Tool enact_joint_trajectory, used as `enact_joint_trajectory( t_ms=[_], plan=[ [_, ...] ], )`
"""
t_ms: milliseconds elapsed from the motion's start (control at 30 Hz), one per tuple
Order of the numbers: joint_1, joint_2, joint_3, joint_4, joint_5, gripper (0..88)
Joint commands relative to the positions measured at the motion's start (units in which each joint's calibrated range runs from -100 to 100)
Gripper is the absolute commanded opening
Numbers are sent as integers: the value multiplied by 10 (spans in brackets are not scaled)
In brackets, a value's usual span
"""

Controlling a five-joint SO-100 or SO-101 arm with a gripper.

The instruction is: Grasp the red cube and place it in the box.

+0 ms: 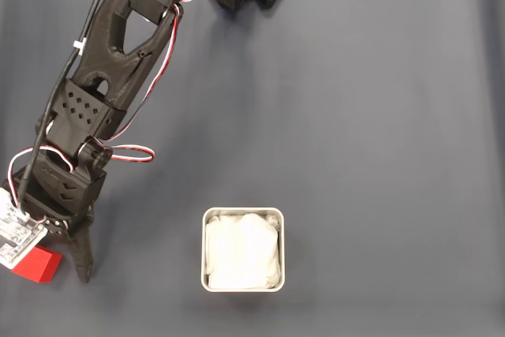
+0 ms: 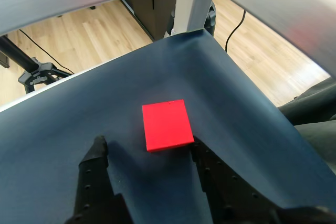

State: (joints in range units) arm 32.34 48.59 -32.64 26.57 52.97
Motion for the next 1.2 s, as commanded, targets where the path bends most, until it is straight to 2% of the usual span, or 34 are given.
enact_joint_trajectory(
  t_ms=[0, 433, 867, 1167],
  plan=[
    [-10, -32, -4, -18, -1, 350],
    [-17, -43, -14, -44, -13, 340],
    [-18, -48, -6, -39, 3, 209],
    [-20, -62, 5, -7, 8, 157]
  ],
)
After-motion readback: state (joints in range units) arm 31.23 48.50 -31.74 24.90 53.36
